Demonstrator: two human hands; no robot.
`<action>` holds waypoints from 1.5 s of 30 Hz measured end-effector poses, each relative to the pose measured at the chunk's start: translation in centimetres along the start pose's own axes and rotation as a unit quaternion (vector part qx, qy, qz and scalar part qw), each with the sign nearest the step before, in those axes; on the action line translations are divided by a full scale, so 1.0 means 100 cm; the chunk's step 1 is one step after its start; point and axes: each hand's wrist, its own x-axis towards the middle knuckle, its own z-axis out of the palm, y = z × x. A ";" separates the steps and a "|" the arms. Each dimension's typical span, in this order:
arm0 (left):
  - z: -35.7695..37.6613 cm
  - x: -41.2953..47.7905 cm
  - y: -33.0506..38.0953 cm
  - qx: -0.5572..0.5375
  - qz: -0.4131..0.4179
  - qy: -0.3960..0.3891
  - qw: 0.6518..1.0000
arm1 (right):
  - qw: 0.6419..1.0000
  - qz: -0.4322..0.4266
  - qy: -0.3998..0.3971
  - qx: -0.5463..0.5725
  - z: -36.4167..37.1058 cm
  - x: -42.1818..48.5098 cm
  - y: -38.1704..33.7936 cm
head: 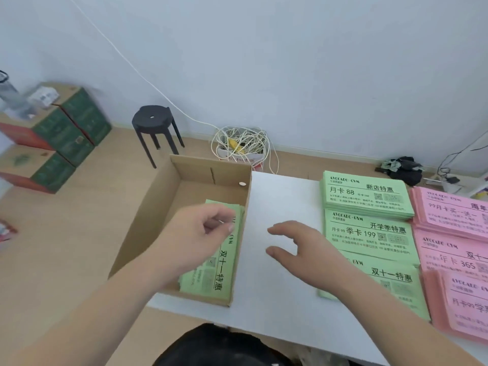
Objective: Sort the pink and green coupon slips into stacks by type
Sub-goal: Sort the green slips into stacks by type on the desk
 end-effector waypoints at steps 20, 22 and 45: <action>-0.025 0.146 -0.108 0.310 0.123 -0.224 0.916 | 0.984 0.035 0.175 0.003 0.072 0.078 -0.062; -0.033 0.141 -0.104 0.259 0.151 -0.205 0.932 | 0.985 0.027 0.169 -0.018 0.070 0.080 -0.061; -0.068 0.079 -0.109 0.169 0.152 -0.127 0.965 | 0.997 0.051 -0.002 -0.059 0.073 0.071 -0.107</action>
